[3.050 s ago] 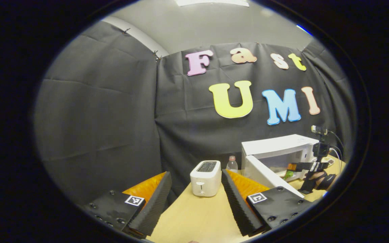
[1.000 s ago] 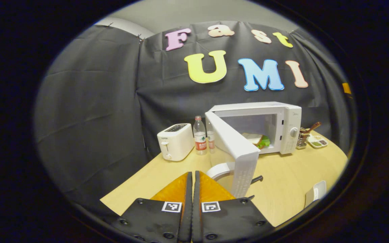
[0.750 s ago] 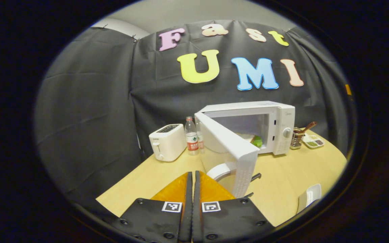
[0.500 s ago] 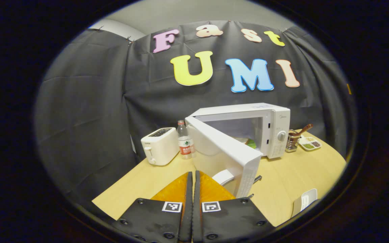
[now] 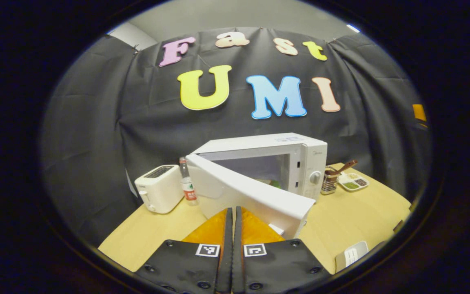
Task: Open the microwave oven with the left hand, put the food in, and close the microwave oven.
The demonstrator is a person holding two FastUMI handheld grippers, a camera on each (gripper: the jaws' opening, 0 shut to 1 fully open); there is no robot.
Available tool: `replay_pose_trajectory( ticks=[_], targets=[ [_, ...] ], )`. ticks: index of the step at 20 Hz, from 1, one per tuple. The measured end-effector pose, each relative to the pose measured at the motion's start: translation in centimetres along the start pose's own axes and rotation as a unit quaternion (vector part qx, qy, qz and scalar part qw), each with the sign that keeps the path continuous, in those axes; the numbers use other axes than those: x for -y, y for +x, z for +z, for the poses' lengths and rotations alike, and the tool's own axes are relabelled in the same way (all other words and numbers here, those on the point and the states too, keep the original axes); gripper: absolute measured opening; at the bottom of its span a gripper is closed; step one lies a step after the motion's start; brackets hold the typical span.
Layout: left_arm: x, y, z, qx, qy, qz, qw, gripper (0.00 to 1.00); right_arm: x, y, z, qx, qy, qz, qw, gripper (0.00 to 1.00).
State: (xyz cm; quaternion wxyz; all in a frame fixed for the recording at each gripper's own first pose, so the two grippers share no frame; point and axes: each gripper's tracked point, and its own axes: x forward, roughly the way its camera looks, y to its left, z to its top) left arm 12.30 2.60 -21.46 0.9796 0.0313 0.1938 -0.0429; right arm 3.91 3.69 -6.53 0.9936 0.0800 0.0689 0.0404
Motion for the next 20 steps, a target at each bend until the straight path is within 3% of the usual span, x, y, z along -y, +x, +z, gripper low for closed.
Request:
replay_pose_trajectory(
  ticks=[10, 17, 18, 19, 20],
  targets=[
    [3.0, 6.1, 1.5, 0.003, 0.018, -0.072, 0.997, 0.07, -0.4, 2.9, -0.5, -0.006, 0.002, -0.039, 0.999, 0.98],
    [4.4, 10.0, 2.1, 0.006, 0.021, -0.101, 0.995, 0.07, -0.3, 4.2, -1.3, -0.014, -0.009, -0.063, 0.998, 0.98],
    [4.6, 10.6, 2.3, 0.006, 0.021, -0.105, 0.994, 0.01, -0.1, 4.4, -1.3, -0.015, -0.010, -0.068, 0.998, 0.98],
    [4.8, 11.3, 2.3, 0.007, 0.021, -0.108, 0.994, 0.01, 0.1, 4.4, -1.3, -0.016, -0.011, -0.073, 0.997, 0.98],
    [5.0, 11.9, 2.4, 0.007, 0.021, -0.111, 0.994, 0.07, 0.3, 4.4, -1.3, -0.016, -0.011, -0.078, 0.997, 0.98]
  ],
)
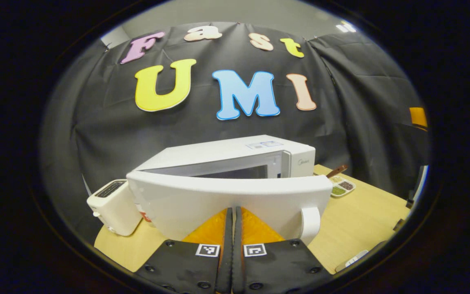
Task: Open the microwave oven with the left hand, put the food in, and close the microwave oven.
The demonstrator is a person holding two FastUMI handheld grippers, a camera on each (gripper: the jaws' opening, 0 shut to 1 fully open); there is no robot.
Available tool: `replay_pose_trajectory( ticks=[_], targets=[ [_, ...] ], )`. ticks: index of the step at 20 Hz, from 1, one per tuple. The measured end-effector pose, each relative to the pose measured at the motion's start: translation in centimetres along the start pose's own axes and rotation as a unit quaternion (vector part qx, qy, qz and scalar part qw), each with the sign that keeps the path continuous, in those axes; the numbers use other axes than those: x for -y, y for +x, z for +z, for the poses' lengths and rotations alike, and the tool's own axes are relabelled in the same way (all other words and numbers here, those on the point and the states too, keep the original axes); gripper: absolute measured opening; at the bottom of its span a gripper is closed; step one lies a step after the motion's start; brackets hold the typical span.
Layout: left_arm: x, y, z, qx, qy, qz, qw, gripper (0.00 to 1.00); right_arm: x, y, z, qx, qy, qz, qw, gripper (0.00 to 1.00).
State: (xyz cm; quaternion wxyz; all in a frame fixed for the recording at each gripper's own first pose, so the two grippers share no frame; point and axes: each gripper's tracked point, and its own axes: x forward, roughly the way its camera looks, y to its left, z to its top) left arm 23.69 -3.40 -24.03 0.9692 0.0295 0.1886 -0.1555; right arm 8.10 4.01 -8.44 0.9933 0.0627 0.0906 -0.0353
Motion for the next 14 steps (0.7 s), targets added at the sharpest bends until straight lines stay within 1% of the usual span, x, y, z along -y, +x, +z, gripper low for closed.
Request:
replay_pose_trajectory(
  ticks=[2, 3, 4, 5, 11, 12, 13, 14],
  targets=[
    [-0.1, 1.2, 0.3, 0.002, 0.000, -0.006, 1.000, 0.07, 0.2, 0.3, -0.1, -0.001, -0.001, -0.010, 1.000, 0.98],
    [-0.1, 1.8, 0.4, 0.003, 0.000, -0.008, 1.000, 0.01, 0.2, 0.5, -0.2, -0.002, -0.001, -0.014, 1.000, 0.98],
    [-0.1, 2.4, 0.5, 0.004, -0.001, -0.011, 1.000, 0.01, 0.3, 0.5, -0.3, -0.002, -0.001, -0.018, 1.000, 0.98],
    [-0.1, 2.9, 0.7, 0.006, -0.002, -0.012, 1.000, 0.07, 0.3, 0.7, -0.4, -0.004, -0.001, -0.021, 1.000, 0.98],
    [-0.5, 5.7, 1.3, 0.011, -0.016, -0.010, 1.000, 0.07, 0.8, 0.8, -1.1, -0.015, -0.015, -0.029, 0.999, 0.98],
    [-0.7, 6.1, 1.3, 0.011, -0.019, -0.008, 1.000, 0.07, 0.8, 0.9, -1.1, -0.017, -0.015, -0.030, 0.999, 0.93],
    [-0.8, 6.4, 1.4, 0.012, -0.021, -0.006, 1.000, 0.07, 0.8, 0.9, -1.1, -0.018, -0.014, -0.030, 0.999, 0.98],
    [-0.9, 6.8, 1.6, 0.014, -0.023, -0.004, 1.000, 0.07, 0.8, 1.0, -1.1, -0.018, -0.014, -0.032, 0.999, 0.93]
  ],
)
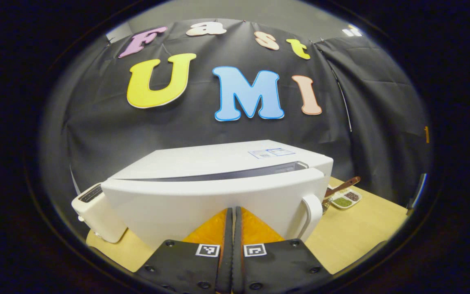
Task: Open the microwave oven with the left hand, put the food in, and close the microwave oven.
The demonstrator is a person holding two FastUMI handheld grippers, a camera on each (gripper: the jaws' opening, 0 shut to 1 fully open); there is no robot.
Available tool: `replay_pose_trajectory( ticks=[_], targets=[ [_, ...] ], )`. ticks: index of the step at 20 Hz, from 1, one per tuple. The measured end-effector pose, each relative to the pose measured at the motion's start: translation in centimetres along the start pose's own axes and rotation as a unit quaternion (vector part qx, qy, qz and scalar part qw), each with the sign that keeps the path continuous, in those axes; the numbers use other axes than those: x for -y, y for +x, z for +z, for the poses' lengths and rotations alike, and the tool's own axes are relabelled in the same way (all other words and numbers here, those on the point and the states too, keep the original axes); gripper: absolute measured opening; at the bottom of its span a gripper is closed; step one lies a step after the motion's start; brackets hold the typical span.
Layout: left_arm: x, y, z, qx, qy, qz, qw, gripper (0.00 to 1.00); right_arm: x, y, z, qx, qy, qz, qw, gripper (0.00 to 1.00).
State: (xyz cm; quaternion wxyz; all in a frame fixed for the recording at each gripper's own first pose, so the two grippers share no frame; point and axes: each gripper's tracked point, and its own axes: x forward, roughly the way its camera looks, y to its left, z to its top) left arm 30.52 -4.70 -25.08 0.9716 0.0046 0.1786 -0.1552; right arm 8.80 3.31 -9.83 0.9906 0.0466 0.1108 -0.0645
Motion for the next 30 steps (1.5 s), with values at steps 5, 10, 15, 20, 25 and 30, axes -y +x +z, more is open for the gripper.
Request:
replay_pose_trajectory(
  ticks=[5, 10, 15, 20, 25, 30],
  targets=[
    [-0.9, 1.1, 0.0, 0.002, -0.013, 0.020, 1.000, 0.07, 0.5, 0.9, -0.2, -0.003, 0.003, -0.004, 1.000, 0.98],
    [-1.0, 1.5, 0.3, 0.014, -0.016, 0.032, 0.999, 0.07, 0.5, 0.5, -0.3, -0.003, 0.010, -0.001, 1.000, 0.98],
    [-0.7, 1.0, 0.5, 0.003, -0.003, 0.048, 0.999, 0.07, -0.2, -0.6, -0.4, -0.004, 0.025, 0.012, 1.000, 0.98],
    [1.8, -4.4, 4.3, 0.044, -0.035, 0.041, 0.998, 0.12, -0.1, -2.1, 0.5, 0.009, 0.022, 0.039, 0.999, 0.98],
    [3.5, -11.1, 7.5, 0.077, -0.018, 0.052, 0.996, 0.07, 0.7, -3.3, 1.4, 0.018, 0.026, 0.072, 0.997, 0.98],
    [5.1, -17.9, 8.8, 0.096, -0.023, 0.079, 0.992, 0.07, 2.0, -5.3, 2.1, 0.028, 0.023, 0.101, 0.994, 0.98]
  ],
)
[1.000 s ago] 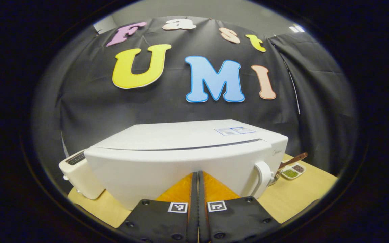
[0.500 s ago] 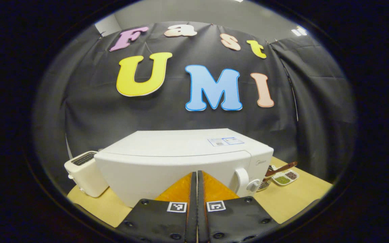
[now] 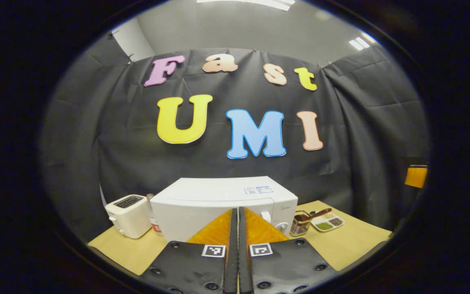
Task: Open the microwave oven with the left hand, put the food in, and close the microwave oven.
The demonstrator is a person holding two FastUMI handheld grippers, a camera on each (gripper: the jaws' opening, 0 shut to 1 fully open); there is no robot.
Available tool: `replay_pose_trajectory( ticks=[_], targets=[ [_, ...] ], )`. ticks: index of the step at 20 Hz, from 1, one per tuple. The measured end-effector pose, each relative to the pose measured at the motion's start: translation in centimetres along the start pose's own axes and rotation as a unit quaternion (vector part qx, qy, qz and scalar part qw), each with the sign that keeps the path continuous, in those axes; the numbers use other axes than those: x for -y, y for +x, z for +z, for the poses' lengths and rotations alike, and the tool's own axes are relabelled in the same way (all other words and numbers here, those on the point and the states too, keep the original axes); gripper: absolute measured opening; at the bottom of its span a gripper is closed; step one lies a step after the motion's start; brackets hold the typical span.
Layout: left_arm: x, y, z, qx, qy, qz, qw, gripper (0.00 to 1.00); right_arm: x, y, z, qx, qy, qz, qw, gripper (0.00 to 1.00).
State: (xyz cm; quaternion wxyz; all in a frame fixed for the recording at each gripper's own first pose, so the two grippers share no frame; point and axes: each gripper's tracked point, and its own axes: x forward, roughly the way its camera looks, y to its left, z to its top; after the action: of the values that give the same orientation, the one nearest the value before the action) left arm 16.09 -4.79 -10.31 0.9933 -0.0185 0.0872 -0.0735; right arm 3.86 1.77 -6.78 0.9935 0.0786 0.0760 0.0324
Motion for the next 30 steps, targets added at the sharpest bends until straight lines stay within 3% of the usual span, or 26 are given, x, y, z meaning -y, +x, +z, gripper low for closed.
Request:
replay_pose_trajectory(
  ticks=[1, 2, 6, 16, 20, 21, 23, 26, 28, 30],
  targets=[
    [0.3, -1.3, 0.5, 0.004, 0.000, 0.005, 1.000, 0.03, 0.3, -0.5, 0.2, 0.002, -0.003, 0.005, 1.000, 0.98],
    [0.7, -2.7, 0.9, 0.007, 0.003, 0.007, 1.000, 0.07, 0.6, -1.1, 0.3, 0.004, -0.005, 0.009, 1.000, 0.98],
    [2.2, -7.6, 2.2, 0.022, 0.001, 0.023, 0.999, 0.07, 1.4, -3.2, 0.9, 0.011, -0.011, 0.030, 0.999, 0.98],
    [3.6, -14.0, 5.3, 0.056, 0.009, 0.008, 0.998, 0.10, 1.1, -5.2, 1.5, 0.025, 0.004, 0.013, 1.000, 0.98],
    [2.9, -15.7, 5.3, 0.058, -0.002, 0.008, 0.998, 0.51, -0.6, -6.0, 1.6, 0.035, -0.005, 0.008, 0.999, 0.98],
    [2.6, -15.9, 4.9, 0.056, -0.002, 0.008, 0.998, 0.67, -1.4, -6.1, 1.5, 0.035, -0.003, 0.010, 0.999, 0.98],
    [1.6, -16.1, 4.8, 0.055, -0.001, 0.012, 0.998, 0.82, -2.5, -6.2, 1.5, 0.037, -0.001, 0.014, 0.999, 0.98],
    [0.5, -17.0, 5.4, 0.065, 0.005, 0.013, 0.998, 0.85, -3.8, -6.2, 1.5, 0.040, -0.009, 0.016, 0.999, 0.98],
    [-0.1, -17.8, 6.2, 0.077, 0.011, 0.014, 0.997, 0.93, -4.6, -6.0, 1.3, 0.039, -0.008, 0.019, 0.999, 0.98],
    [-0.8, -18.3, 6.5, 0.084, 0.019, 0.018, 0.996, 0.92, -5.3, -5.9, 1.2, 0.039, -0.010, 0.023, 0.999, 0.98]
  ],
)
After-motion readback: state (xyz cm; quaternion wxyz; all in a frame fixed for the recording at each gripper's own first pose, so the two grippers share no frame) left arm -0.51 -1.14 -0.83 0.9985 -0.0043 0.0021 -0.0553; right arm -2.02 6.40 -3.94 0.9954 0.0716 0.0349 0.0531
